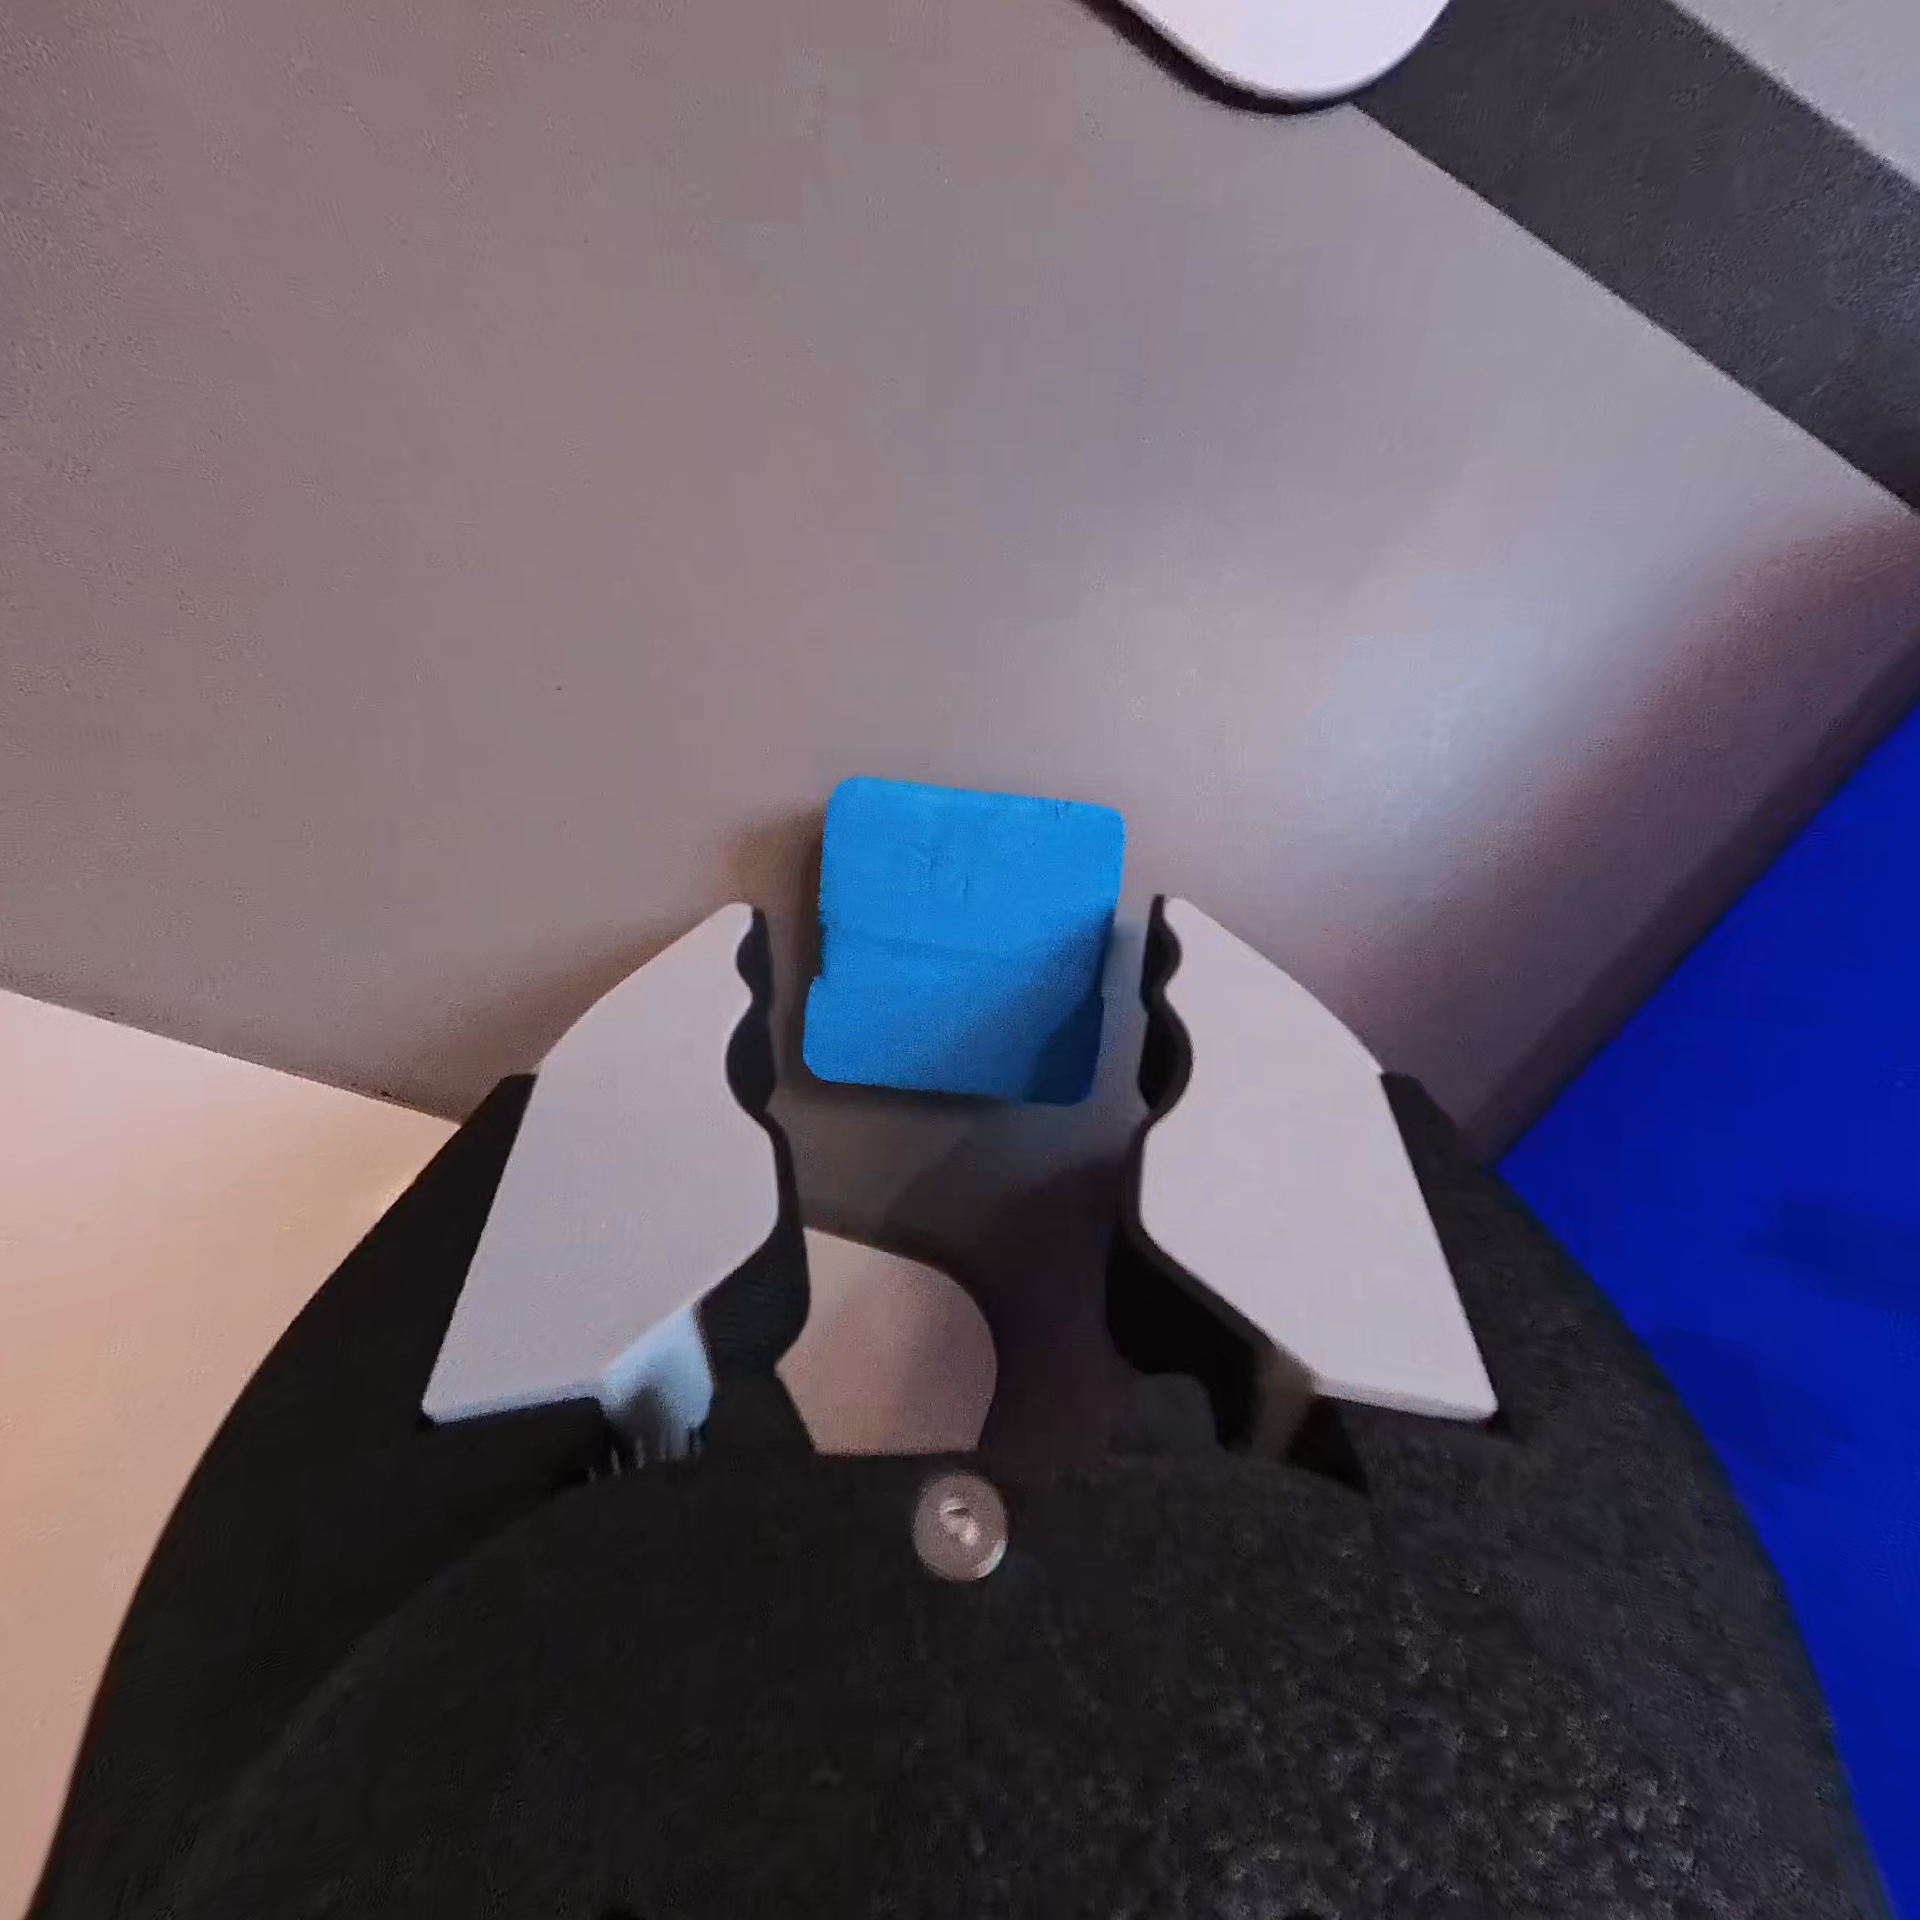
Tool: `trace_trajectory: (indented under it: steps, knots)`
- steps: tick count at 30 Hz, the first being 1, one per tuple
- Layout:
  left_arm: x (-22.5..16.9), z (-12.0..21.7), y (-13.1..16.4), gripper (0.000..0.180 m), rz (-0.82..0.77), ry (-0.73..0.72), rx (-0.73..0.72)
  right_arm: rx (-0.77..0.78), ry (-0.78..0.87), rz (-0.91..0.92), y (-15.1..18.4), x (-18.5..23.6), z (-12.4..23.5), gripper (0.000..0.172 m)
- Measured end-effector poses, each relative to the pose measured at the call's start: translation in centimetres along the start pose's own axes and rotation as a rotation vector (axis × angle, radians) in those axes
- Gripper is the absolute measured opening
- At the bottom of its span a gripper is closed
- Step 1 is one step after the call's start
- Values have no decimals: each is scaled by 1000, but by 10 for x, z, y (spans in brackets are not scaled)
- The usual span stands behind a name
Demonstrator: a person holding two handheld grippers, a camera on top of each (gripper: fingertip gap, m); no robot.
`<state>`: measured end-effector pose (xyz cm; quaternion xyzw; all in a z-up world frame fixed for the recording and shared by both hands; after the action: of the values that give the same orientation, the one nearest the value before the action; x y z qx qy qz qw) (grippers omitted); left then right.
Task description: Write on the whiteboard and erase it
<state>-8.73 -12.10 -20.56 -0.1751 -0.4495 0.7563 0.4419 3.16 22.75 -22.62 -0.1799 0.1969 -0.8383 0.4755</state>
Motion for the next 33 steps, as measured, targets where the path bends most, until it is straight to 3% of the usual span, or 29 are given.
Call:
trace_trajectory:
  steps: [2, 5, 8, 11, 13, 18, 21, 22, 25, 29, 33]
  knots:
    - [5, 3, -2, 0, 11, -26, -33, -126, -5, 63, -5, 9, 10, 81]
    - [12, 4, -3, 0, 38, -56, -57, -355, -12, 201, -12, 33, 44, 81]
    - [19, 5, -2, 0, 62, -96, -65, -410, 29, 320, 0, 47, 81, 81]
    - [26, 6, -4, 39, 113, -146, -67, -345, 81, 435, 25, 39, 107, 80]
    - [33, 9, -5, 55, 114, -214, -75, -249, 138, 469, 49, 19, 117, 81]
    - [55, 23, -7, 57, 91, -372, -76, 6, 196, 439, 114, -42, 118, 82]
    - [75, 37, -6, 57, 79, -477, -45, 125, 246, 470, 136, -69, 108, 81]
    - [82, 42, -5, 59, 79, -506, -27, 148, 258, 486, 138, -75, 104, 78]
    - [105, 61, 2, 63, 80, -619, 51, 205, 310, 593, 136, -87, 97, 41]
    - [133, 84, 24, 67, 94, -730, 187, 304, 353, 705, 140, -82, 99, 31]
    - [150, 97, 47, 66, 144, -773, 236, 239, 428, 788, 153, -47, 114, 30]
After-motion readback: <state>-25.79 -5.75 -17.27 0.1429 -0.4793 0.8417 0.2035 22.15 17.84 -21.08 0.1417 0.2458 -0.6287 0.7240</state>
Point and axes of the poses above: each gripper's, where its closed fingertips meet, z back along the fingers, y out of its underside, x = y × z across the jaws, the point moved 6 cm from there along z, back along the fingers, and after that the axes turned 10 degrees about -y, right-handed, at the moved point
